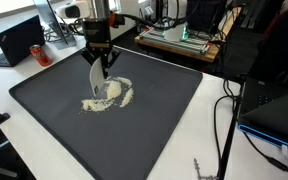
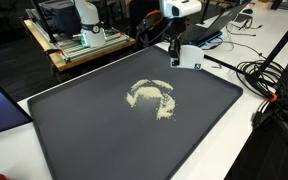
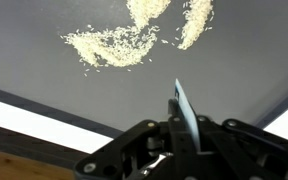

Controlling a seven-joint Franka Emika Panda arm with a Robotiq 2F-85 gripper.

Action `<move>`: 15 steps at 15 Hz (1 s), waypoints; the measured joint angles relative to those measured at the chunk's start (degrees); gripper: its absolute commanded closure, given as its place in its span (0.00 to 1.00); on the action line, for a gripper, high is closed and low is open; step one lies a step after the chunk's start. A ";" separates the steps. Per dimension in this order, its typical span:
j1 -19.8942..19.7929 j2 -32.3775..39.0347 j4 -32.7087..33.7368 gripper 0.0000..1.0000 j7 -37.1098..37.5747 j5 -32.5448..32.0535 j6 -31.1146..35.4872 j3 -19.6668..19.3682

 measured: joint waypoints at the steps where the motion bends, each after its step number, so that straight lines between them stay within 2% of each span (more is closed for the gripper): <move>1: -0.78 -0.38 0.54 0.99 -0.63 1.25 -0.75 -0.11; 10: -7.20 -1.78 0.72 0.99 -1.66 16.33 -0.36 -2.81; 11: -7.58 -1.86 0.13 0.96 -1.03 17.76 0.69 -3.49; 15: -8.17 -2.32 -2.26 0.96 0.83 19.83 3.98 -5.01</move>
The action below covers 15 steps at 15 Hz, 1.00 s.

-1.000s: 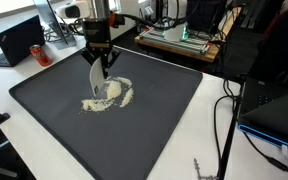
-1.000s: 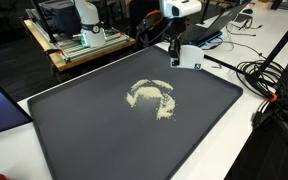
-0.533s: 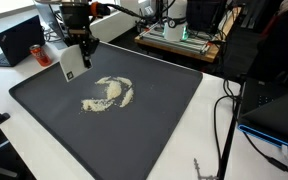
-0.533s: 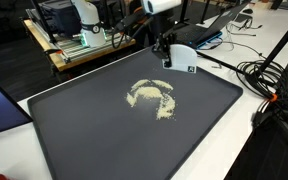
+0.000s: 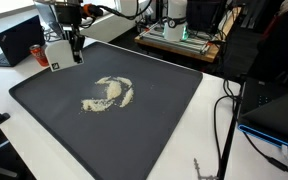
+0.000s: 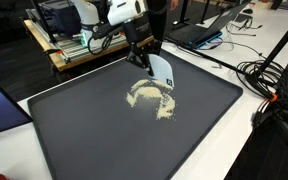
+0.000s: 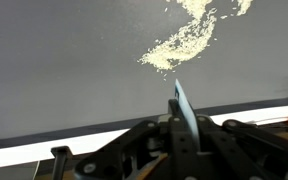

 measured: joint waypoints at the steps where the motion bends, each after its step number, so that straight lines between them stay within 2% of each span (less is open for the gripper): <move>1: 0.02 -0.16 -0.22 0.99 0.24 0.03 0.05 0.03; 3: 0.04 -0.38 -0.36 0.99 0.39 0.04 0.00 0.05; 6: -0.85 0.36 0.14 0.99 0.68 4.05 -1.06 -0.12; 11: -4.86 2.30 0.32 0.99 0.67 15.04 -2.06 -0.25; 15: -6.36 3.48 -0.41 0.99 0.70 24.59 -2.27 -0.47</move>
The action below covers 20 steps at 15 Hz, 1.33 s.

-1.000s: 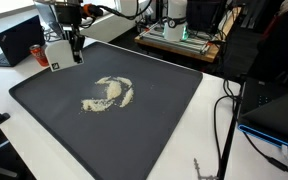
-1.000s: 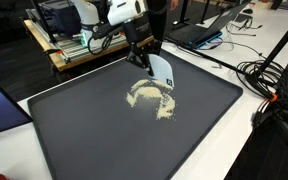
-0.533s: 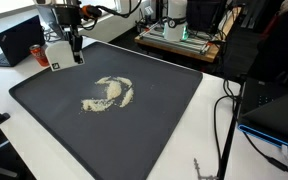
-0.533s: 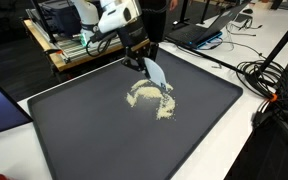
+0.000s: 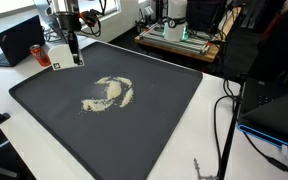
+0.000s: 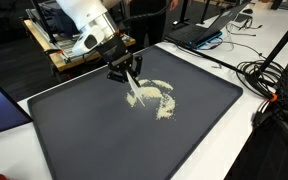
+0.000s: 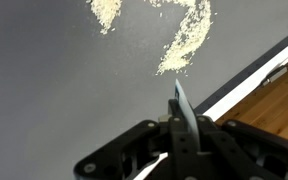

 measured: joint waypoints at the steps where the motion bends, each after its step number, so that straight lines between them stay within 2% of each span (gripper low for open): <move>1: -0.07 0.19 -0.42 0.99 -0.03 2.66 -0.13 -0.09; 3: -0.62 0.27 -1.32 0.99 -1.34 9.71 -0.52 0.36; 7: -2.17 0.05 -2.98 0.99 -10.22 27.03 -0.85 1.30; 10: -4.09 -0.15 -4.53 0.99 -17.74 36.70 -2.24 2.12; 14: -0.63 -0.58 -6.90 0.99 -25.56 46.25 -7.93 -3.71; 20: 3.64 -2.20 -11.26 0.99 -35.34 53.98 -16.03 -10.35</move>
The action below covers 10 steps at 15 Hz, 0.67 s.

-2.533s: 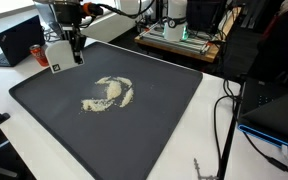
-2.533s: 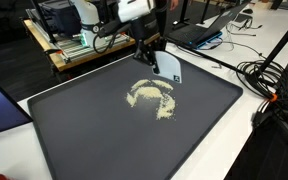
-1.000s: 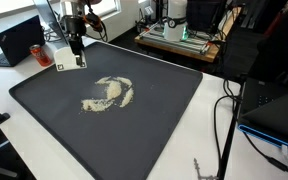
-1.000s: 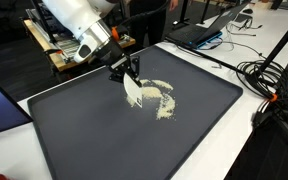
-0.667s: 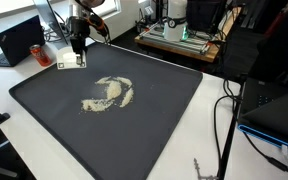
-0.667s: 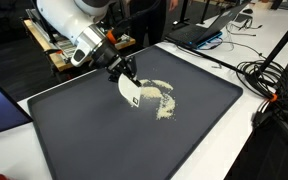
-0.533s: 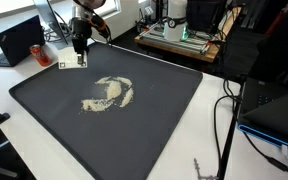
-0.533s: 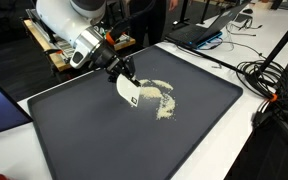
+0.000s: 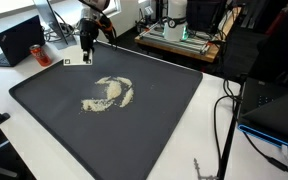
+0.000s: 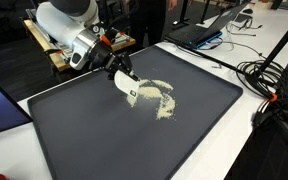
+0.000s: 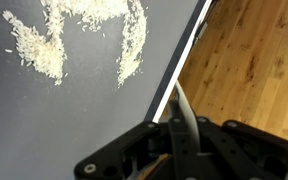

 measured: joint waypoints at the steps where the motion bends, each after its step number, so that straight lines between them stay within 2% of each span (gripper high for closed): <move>1: 0.51 -0.39 -0.66 0.99 -1.52 0.96 -1.10 -0.72; 7: 1.97 -2.72 -4.68 0.99 -8.59 6.38 -7.11 -3.84; 10: 1.98 -3.61 -6.44 0.99 -9.53 6.94 -10.58 -5.07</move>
